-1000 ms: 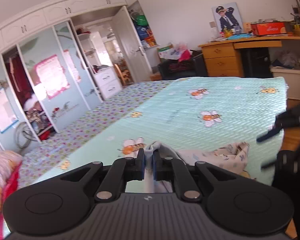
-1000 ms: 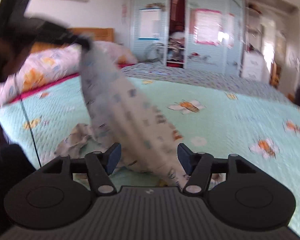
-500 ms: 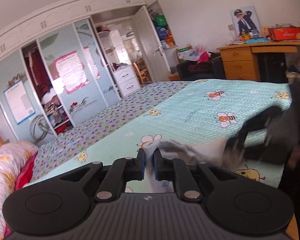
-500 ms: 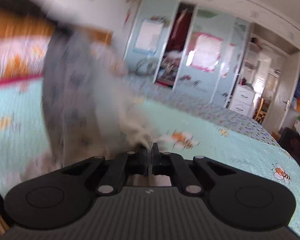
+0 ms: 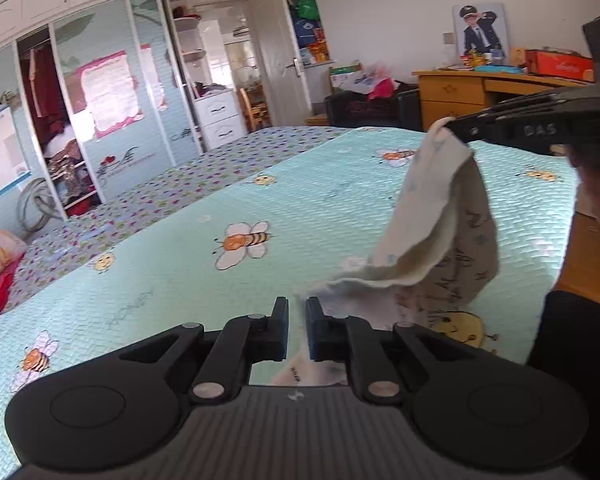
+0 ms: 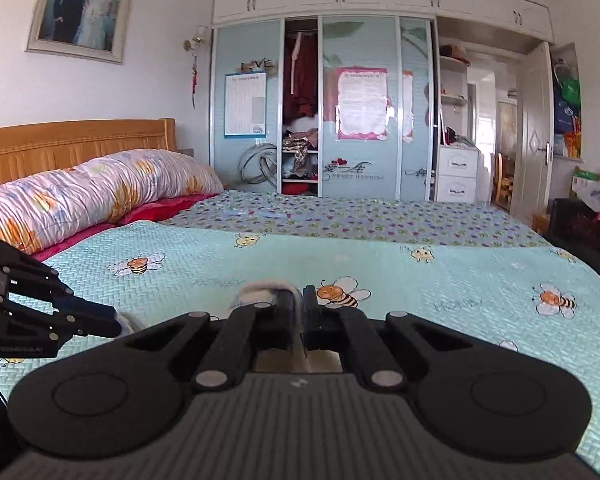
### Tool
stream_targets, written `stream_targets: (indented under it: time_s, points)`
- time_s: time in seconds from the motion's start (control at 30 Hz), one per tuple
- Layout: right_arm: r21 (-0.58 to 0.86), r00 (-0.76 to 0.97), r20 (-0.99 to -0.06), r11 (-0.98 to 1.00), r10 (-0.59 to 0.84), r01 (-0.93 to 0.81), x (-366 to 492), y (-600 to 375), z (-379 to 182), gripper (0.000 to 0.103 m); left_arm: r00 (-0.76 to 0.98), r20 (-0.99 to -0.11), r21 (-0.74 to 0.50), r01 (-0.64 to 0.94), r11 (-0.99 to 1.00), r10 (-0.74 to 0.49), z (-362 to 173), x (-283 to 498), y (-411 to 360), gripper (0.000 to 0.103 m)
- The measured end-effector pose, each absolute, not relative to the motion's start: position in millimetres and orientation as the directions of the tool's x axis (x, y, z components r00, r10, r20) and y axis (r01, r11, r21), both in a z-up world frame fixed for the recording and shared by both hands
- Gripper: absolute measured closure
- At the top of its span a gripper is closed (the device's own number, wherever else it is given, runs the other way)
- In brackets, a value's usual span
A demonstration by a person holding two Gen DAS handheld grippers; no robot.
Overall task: Fold clothes
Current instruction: 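Lift the garment high with both grippers and shake it out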
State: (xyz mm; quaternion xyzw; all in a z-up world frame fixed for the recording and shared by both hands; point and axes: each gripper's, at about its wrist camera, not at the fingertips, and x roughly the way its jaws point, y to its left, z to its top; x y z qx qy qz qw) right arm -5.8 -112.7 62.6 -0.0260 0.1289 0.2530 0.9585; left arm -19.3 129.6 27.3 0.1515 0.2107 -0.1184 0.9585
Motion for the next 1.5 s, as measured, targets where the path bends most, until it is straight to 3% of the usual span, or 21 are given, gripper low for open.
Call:
stream_targets:
  time_s: [0.17, 0.27, 0.33, 0.37, 0.4, 0.47, 0.5, 0.6, 0.77, 0.83, 0.87, 0.9, 0.97, 1.1, 1.23, 1.4, 1.5]
  points:
    - [-0.032, 0.840, -0.141, 0.846, 0.524, -0.533, -6, -99, 117, 0.100, 0.960, -0.273, 0.240, 0.131, 0.962, -0.062, 108, -15, 164, 0.096]
    - [-0.070, 0.832, -0.070, 0.829, 0.550, -0.554, -2, -90, 161, 0.100, 0.957, -0.254, 0.268, 0.210, 0.940, -0.141, 143, -29, 170, 0.092]
    - [-0.062, 0.820, -0.023, 0.818, 0.571, -0.572, -3, -89, 184, 0.100, 0.932, -0.292, 0.303, 0.303, 0.904, -0.215, 141, -41, 167, 0.073]
    - [-0.055, 0.814, -0.015, 0.813, 0.580, -0.580, -3, -89, 191, 0.100, 0.920, -0.309, 0.304, 0.336, 0.891, -0.242, 134, -46, 164, 0.057]
    - [-0.044, 0.809, -0.015, 0.808, 0.588, -0.588, -3, -89, 197, 0.100, 0.909, -0.323, 0.292, 0.359, 0.886, -0.262, 121, -52, 160, 0.051]
    - [-0.030, 0.802, -0.029, 0.802, 0.596, -0.597, -2, -90, 203, 0.100, 0.885, -0.351, 0.270, 0.408, 0.872, -0.305, 93, -60, 147, 0.049]
    - [-0.029, 0.801, -0.037, 0.800, 0.598, -0.599, -2, -89, 204, 0.100, 0.876, -0.360, 0.270, 0.427, 0.863, -0.321, 79, -65, 137, 0.044]
    - [-0.050, 0.802, -0.071, 0.801, 0.593, -0.596, -6, -83, 204, 0.100, 0.886, -0.335, 0.345, 0.432, 0.833, -0.320, 44, -79, 106, 0.034]
    - [-0.059, 0.801, -0.097, 0.800, 0.590, -0.597, -8, -74, 207, 0.100, 0.932, -0.302, 0.512, 0.335, 0.791, -0.199, 19, -56, 76, 0.032]
    - [-0.058, 0.797, -0.095, 0.796, 0.596, -0.603, -7, -70, 210, 0.100, 0.938, -0.307, 0.510, 0.307, 0.804, -0.163, 18, -37, 76, 0.038]
    - [-0.057, 0.795, -0.093, 0.794, 0.600, -0.605, -9, -70, 210, 0.100, 0.930, -0.324, 0.474, 0.316, 0.822, -0.171, 22, -28, 79, 0.062]
    - [-0.056, 0.793, -0.091, 0.792, 0.602, -0.608, -11, -70, 211, 0.100, 0.923, -0.337, 0.436, 0.327, 0.838, -0.185, 26, -21, 83, 0.099]
    - [-0.065, 0.796, -0.087, 0.794, 0.599, -0.605, -12, -73, 213, 0.100, 0.928, -0.315, 0.385, 0.316, 0.867, -0.198, 41, -16, 95, 0.099]
    - [-0.091, 0.830, -0.062, 0.825, 0.555, -0.558, -10, -89, 220, 0.100, 0.971, -0.172, 0.301, 0.213, 0.929, -0.167, 94, -33, 135, 0.099]
    - [-0.049, 0.843, -0.056, 0.842, 0.534, -0.537, 5, -104, 227, 0.100, 0.995, -0.065, 0.349, 0.093, 0.933, -0.075, 150, -48, 161, 0.099]
    - [-0.043, 0.827, -0.024, 0.826, 0.562, -0.562, 10, -101, 245, 0.100, 1.000, -0.010, 0.437, 0.026, 0.899, -0.024, 213, -38, 175, 0.099]
    - [-0.061, 0.823, 0.048, 0.824, 0.567, -0.564, 8, -100, 273, 0.101, 1.000, 0.020, 0.473, 0.000, 0.881, -0.011, 250, -37, 184, 0.099]
